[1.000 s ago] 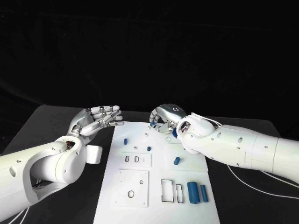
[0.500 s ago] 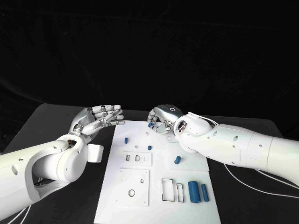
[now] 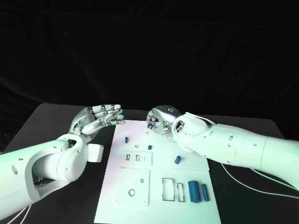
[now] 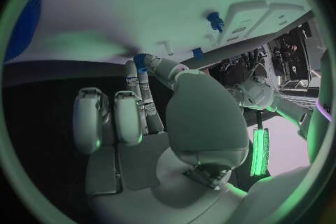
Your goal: Assemble the parts on the task board
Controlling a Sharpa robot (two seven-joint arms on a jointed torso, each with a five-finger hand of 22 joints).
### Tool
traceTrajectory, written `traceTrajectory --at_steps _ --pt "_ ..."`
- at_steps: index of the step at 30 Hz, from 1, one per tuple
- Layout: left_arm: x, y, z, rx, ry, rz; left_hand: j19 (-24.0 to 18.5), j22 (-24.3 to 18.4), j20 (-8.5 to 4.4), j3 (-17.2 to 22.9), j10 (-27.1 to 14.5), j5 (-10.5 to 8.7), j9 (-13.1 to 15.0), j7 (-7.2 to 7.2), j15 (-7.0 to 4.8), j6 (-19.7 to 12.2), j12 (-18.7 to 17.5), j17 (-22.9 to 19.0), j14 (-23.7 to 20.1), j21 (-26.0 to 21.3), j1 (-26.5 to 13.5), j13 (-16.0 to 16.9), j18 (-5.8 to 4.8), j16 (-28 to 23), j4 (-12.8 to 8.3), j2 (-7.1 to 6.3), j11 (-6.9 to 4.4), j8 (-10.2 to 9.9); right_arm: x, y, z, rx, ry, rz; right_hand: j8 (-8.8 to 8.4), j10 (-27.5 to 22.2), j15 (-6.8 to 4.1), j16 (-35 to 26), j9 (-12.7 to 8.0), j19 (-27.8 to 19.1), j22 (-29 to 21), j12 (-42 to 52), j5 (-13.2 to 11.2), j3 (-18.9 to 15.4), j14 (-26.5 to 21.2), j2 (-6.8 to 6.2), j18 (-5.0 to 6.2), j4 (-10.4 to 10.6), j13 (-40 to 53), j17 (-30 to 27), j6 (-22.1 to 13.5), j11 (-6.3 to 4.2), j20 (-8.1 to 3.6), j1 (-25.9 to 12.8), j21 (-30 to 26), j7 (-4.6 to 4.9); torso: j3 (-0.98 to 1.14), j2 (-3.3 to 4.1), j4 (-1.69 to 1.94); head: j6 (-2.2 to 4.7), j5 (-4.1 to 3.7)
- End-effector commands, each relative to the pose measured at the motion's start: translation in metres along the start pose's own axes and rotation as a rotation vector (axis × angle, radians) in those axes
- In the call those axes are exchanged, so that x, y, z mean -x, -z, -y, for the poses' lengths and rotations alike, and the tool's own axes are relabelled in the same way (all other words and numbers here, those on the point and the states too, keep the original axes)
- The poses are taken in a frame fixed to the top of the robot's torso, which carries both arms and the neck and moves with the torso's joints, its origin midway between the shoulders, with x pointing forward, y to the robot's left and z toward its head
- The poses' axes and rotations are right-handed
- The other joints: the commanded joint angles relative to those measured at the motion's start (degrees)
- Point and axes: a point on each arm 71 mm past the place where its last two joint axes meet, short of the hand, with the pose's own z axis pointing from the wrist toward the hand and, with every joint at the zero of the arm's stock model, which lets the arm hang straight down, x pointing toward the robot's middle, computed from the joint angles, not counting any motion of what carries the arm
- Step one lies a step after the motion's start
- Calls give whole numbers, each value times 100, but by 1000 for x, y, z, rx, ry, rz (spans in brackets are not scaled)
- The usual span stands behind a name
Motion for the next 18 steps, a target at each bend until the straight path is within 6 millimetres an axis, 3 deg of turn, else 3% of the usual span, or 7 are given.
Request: traceTrajectory --at_steps 1,8,11,18 --pt "-3 -1 2 -6 11 -19 -35 8 -5 15 0 -28 -5 42 6 -7 -20 8 -29 32 -61 -8 29 4 -32 -3 42 -7 -4 -1 -1 7 27 -39 -17 -67 58 30 -6 -9 77 -23 -24 -1 222 7 -62 30 -23 -8 -41 23 36 -70 -15 9 -3 2 2 6 -6" --pt "-3 -1 2 -5 11 -20 -46 13 -3 17 -11 -29 -8 49 10 -16 -24 12 -39 39 -67 -9 28 2 -38 -5 48 -13 -4 -2 1 4 42 -20 -174 -374 167 11 -37 -117 -52 -178 7 5 193 -145 -31 74 -67 -71 -344 150 116 -181 -113 152 2 6 6 19 -18" --pt "-3 -1 2 -4 11 -21 -46 13 -3 17 -11 -29 -8 49 10 -16 -24 12 -39 39 -67 -9 28 2 -38 -5 48 -13 -2 -1 0 9 39 -7 -379 -728 265 -38 -101 -250 -230 -244 134 -86 150 -333 11 105 -120 -179 -698 270 206 -284 -244 256 3 8 3 20 -6" --pt "-1 -1 3 -4 9 -17 -56 17 -1 21 -24 -29 -10 52 14 -25 -27 15 -50 46 -70 -10 26 -1 -46 -5 52 -18 6 14 3 22 20 38 -422 -785 282 -27 -106 -244 -214 -200 158 -134 146 -382 13 106 -119 -176 -759 285 240 -287 -241 267 11 2 -7 41 3"
